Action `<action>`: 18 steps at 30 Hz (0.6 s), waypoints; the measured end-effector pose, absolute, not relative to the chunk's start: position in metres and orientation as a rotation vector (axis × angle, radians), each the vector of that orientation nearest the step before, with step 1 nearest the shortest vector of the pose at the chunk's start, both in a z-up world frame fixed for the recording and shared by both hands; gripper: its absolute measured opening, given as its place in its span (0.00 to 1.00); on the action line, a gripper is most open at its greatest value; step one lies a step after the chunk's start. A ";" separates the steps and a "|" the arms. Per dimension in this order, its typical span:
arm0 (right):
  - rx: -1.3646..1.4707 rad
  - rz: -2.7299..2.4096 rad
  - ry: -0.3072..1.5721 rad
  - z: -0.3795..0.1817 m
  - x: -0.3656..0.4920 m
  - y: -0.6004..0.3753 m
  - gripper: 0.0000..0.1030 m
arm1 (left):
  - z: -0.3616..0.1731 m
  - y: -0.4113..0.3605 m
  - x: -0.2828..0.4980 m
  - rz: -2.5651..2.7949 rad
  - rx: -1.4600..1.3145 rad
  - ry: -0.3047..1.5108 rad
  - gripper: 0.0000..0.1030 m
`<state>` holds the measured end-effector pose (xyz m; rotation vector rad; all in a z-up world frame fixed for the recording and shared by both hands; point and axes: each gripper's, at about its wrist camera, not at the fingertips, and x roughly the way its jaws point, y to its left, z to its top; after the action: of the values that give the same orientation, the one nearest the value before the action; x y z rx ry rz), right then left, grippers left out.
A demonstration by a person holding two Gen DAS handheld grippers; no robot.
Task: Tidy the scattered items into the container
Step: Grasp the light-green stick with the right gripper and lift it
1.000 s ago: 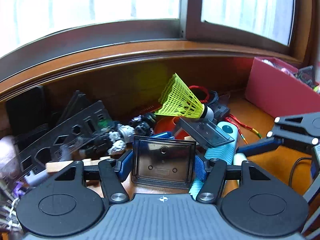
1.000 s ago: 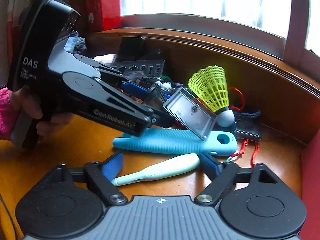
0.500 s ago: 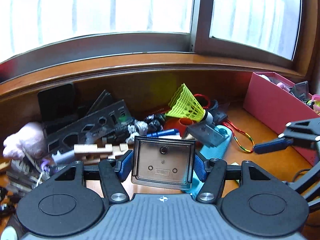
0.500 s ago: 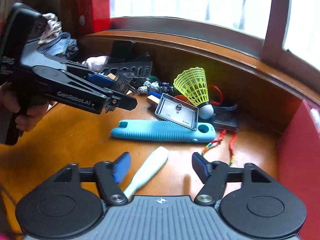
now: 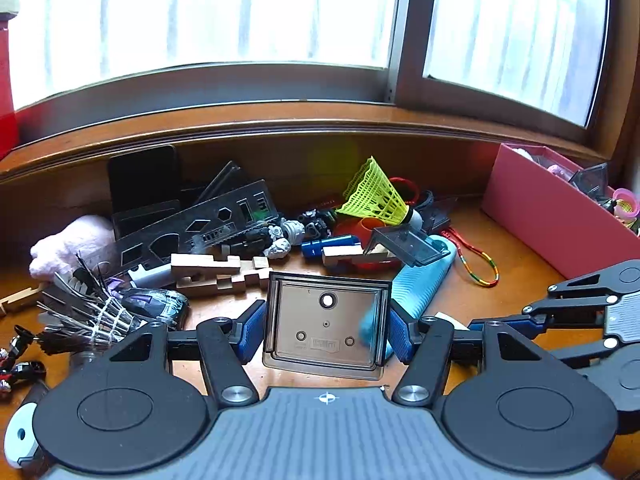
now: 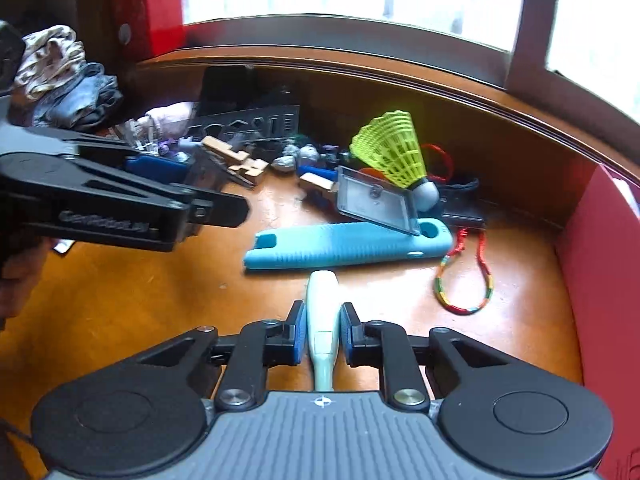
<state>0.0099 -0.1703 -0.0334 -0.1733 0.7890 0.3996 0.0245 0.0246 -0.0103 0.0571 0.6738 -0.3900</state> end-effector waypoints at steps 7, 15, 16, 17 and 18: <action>-0.091 0.353 0.759 -0.024 0.001 -0.187 0.19 | -0.005 0.018 0.015 -0.400 0.066 0.664 0.59; -0.019 0.320 0.730 -0.013 -0.013 -0.204 0.19 | 0.003 0.003 -0.002 -0.413 0.100 0.659 0.59; -0.014 0.319 0.724 -0.012 -0.015 -0.205 0.19 | 0.004 0.002 -0.004 -0.412 0.104 0.660 0.59; -0.009 0.320 0.719 -0.011 -0.017 -0.207 0.19 | 0.005 0.000 -0.005 -0.410 0.109 0.662 0.59; -0.002 0.321 0.715 -0.010 -0.018 -0.210 0.19 | 0.006 -0.002 -0.007 -0.407 0.114 0.664 0.60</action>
<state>-0.0183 -0.2097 -0.0096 -0.0017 0.7147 0.3213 -0.0066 -0.0022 0.0055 0.1136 0.6636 -0.4075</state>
